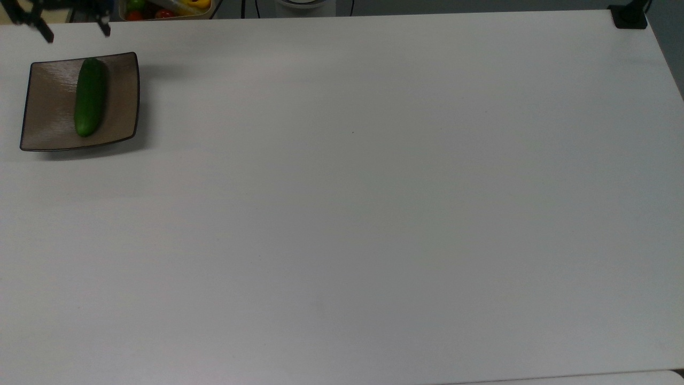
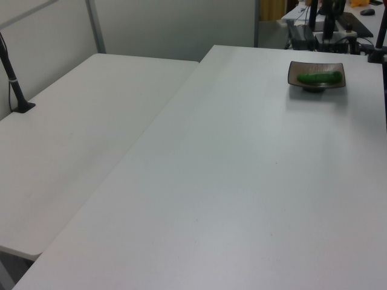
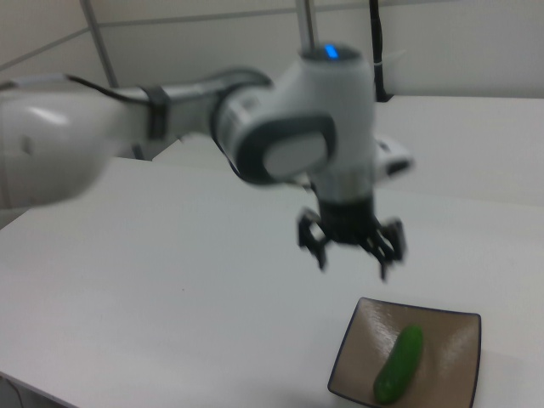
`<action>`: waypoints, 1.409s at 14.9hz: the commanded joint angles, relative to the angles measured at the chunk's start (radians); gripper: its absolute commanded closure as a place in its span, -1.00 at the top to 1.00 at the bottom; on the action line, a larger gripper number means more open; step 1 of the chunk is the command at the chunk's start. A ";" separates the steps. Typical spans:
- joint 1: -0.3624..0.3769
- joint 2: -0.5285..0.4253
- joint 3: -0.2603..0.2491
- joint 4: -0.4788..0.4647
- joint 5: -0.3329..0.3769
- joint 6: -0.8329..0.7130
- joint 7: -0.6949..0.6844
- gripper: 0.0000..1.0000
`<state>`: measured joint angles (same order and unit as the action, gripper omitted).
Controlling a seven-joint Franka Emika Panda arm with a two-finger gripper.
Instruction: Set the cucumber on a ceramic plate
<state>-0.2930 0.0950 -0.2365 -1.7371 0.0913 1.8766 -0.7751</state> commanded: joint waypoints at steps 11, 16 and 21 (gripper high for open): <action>0.272 -0.273 0.161 0.077 0.002 -0.337 0.564 1.00; 0.287 -0.247 0.258 0.071 0.002 -0.317 0.700 1.00; 0.310 -0.173 0.278 0.061 -0.001 -0.212 0.725 1.00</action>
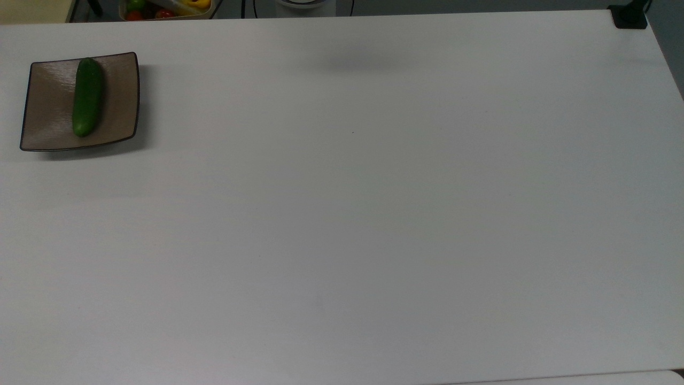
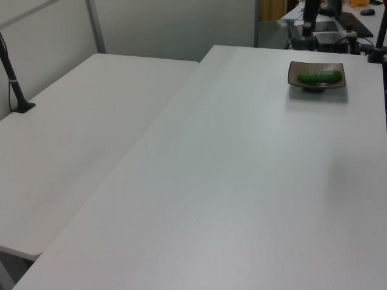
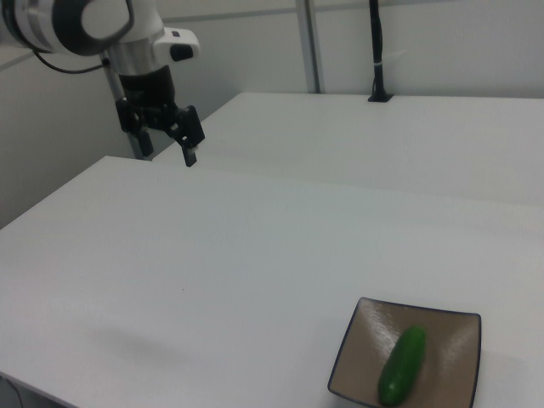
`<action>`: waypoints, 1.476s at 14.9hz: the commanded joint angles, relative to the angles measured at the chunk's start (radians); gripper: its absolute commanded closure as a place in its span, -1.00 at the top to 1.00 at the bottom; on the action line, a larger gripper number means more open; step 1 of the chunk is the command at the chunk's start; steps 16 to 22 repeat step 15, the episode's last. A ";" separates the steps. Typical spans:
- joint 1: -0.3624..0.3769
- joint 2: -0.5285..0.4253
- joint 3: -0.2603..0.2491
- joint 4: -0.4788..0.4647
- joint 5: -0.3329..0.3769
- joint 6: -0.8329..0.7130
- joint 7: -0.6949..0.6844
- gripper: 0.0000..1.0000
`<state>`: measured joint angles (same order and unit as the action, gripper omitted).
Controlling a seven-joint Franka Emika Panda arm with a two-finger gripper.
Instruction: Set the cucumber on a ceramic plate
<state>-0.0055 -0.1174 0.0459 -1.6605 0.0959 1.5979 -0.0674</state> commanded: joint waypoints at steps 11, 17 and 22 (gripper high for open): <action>0.044 0.101 -0.038 -0.039 -0.045 0.234 -0.038 1.00; 0.045 0.099 -0.038 -0.039 -0.045 0.228 -0.032 1.00; 0.045 0.099 -0.038 -0.039 -0.045 0.228 -0.032 1.00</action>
